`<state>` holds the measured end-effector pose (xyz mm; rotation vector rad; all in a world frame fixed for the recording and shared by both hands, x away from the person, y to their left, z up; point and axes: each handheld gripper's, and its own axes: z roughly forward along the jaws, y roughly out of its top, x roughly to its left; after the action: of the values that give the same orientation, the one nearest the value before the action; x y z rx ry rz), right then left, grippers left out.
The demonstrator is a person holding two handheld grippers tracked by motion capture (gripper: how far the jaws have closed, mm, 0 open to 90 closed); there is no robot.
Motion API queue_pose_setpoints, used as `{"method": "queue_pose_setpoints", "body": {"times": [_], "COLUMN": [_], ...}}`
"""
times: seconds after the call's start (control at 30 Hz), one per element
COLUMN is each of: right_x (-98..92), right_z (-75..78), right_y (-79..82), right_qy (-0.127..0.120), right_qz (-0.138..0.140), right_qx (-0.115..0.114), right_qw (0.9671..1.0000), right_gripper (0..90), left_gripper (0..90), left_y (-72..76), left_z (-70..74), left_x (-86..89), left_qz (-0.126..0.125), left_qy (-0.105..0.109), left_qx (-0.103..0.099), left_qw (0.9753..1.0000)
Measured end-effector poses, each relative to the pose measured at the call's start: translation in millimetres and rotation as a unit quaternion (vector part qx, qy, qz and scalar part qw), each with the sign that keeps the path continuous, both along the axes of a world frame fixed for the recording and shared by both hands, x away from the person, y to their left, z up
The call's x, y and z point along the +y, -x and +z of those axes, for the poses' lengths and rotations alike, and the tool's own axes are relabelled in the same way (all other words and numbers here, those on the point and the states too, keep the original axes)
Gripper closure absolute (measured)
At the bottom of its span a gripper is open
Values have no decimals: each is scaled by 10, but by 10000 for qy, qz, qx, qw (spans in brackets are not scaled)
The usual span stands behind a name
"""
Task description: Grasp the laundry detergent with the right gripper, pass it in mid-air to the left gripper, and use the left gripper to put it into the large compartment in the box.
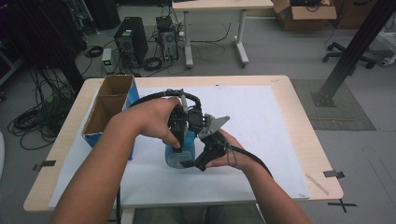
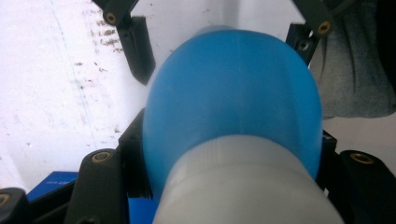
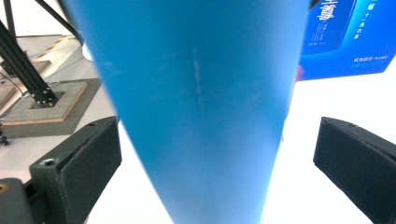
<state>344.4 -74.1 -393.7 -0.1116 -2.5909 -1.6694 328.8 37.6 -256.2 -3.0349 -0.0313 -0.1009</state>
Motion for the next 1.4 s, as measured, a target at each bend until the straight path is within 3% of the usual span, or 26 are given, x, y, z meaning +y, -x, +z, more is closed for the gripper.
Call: {"method": "queue_pose_setpoints", "body": {"times": [0.1, 0.27, 0.53, 0.63, 0.73, 0.8, 0.9, 0.93, 1.1, 1.27, 1.33, 1.4], "right_x": [-58, -240, -508, -584, -647, -691, -765, -784, -935, -1079, -1129, -1184], "right_z": [37, 106, 188, 235, 281, 309, 355, 366, 432, 495, 519, 547], "right_y": [2, -3, -69, -102, -127, -148, -176, -181, -221, -253, -262, -276], "right_qy": [-8, 65, 223, 335, 454, 523, 650, 683, 919, 1164, 1241, 1334], "right_qz": [2, -52, -271, -308, -333, -351, -419, -431, -545, -658, -693, -714], "right_qx": [-42, -107, -214, -260, -275, -275, -312, -317, -356, -402, -406, -435], "right_qw": [10000, 9999, 9992, 9986, 9980, 9976, 9965, 9962, 9936, 9902, 9890, 9875], "right_gripper": [10, 11, 11, 11, 13, 13, 14, 15, 15, 15, 16, 16], "left_gripper": [384, 383, 381, 382, 382, 382, 382, 382, 382, 382, 382, 382], "left_y": [-8, -52, -91, -102, -130, -154, -178, -189, -222, -284, -298, -315], "left_z": [18, 60, 126, 167, 221, 257, 288, 298, 316, 374, 399, 430], "left_x": [10, 53, 53, 50, 62, 81, 105, 118, 169, 252, 283, 315], "left_qz": [13, 365, 688, 861, 1163, 1411, 1608, 1762, 2146, 2730, 2970, 3127], "left_qy": [9, -17, -25, 72, 201, 276, 252, 277, 250, 332, 436, 500], "left_qx": [-33, -48, -101, -141, -219, -306, -395, -409, -457, -424, -420, -423], "left_qw": [10000, 9993, 9976, 9962, 9928, 9891, 9859, 9831, 9753, 9605, 9530, 9476]}}
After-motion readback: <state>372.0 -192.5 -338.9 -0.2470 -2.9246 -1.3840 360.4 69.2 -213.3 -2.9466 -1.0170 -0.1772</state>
